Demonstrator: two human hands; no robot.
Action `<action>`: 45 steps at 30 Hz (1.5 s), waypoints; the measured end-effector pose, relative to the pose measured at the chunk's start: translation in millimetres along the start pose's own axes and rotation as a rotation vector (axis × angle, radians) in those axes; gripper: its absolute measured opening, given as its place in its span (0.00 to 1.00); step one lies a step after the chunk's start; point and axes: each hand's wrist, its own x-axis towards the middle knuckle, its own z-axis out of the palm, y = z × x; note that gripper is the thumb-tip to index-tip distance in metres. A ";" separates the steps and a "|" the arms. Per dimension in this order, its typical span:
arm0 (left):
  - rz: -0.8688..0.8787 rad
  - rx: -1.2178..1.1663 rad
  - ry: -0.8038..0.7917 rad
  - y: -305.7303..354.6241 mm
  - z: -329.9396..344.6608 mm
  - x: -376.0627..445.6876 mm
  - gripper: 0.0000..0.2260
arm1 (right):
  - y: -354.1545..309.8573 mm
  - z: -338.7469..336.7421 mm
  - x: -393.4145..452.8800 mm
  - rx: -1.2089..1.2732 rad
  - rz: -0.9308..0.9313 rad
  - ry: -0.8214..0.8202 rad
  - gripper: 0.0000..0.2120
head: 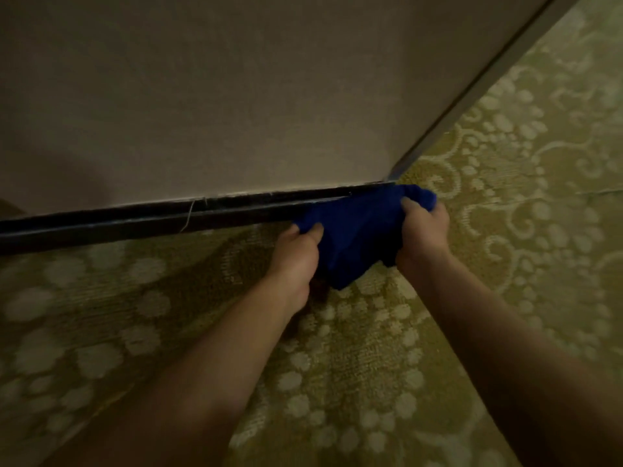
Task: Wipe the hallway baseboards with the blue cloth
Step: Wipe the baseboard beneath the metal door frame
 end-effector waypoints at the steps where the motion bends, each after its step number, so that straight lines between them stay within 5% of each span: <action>1: -0.002 -0.029 0.021 3.2 1.5 -1.2 0.22 | -0.3 4.6 2.5 -0.019 0.030 0.018 0.12; 6: 0.055 -0.209 0.311 2.0 -40.0 -9.1 0.25 | 38.3 42.7 -27.7 -0.079 -0.024 -0.176 0.12; 8: 0.068 -0.288 0.279 -7.4 -64.9 -12.0 0.25 | 44.1 45.7 -36.3 -0.095 0.014 -0.272 0.17; 10: 0.085 -0.287 0.136 -13.6 -71.0 -20.7 0.22 | 38.6 34.8 -32.1 -0.057 0.009 -0.227 0.10; 14: 0.064 -0.047 -0.037 -4.6 -19.1 -26.7 0.13 | 12.6 3.9 -13.3 -0.102 -0.141 0.134 0.05; 21: 0.121 -0.110 0.229 12.8 -4.6 -16.2 0.19 | 4.7 46.2 -18.4 -0.176 -0.186 0.226 0.12; 25: 0.120 -0.237 0.384 -3.6 -26.0 -18.5 0.22 | 29.7 50.5 -49.6 -0.353 -0.359 -0.033 0.08; 27: 0.070 -0.246 0.294 -11.1 -42.6 -17.8 0.20 | 29.5 48.0 -42.0 -0.315 -0.294 -0.068 0.06; 30: 0.074 -0.119 0.107 -7.1 -41.5 -26.8 0.10 | 21.4 38.0 -22.9 -0.224 -0.197 0.134 0.09; 33: 0.074 -0.050 0.066 4.0 -35.8 -18.5 0.20 | 18.1 44.0 -22.8 -0.142 -0.151 0.213 0.05; 36: 0.094 -0.087 0.288 10.6 -44.0 -16.2 0.20 | 24.8 65.2 -45.3 -0.177 -0.213 0.175 0.12; 39: 0.103 -0.200 0.449 -0.1 -59.4 -17.1 0.16 | 39.3 75.7 -68.1 -0.337 -0.347 -0.029 0.04; 42: 0.076 -0.210 0.361 -3.7 -67.6 -15.6 0.16 | 38.4 61.3 -53.3 -0.373 -0.341 -0.080 0.02; 45: 0.049 -0.062 0.155 5.9 -55.7 -17.1 0.11 | 26.3 50.8 -32.7 -0.272 -0.237 0.116 0.03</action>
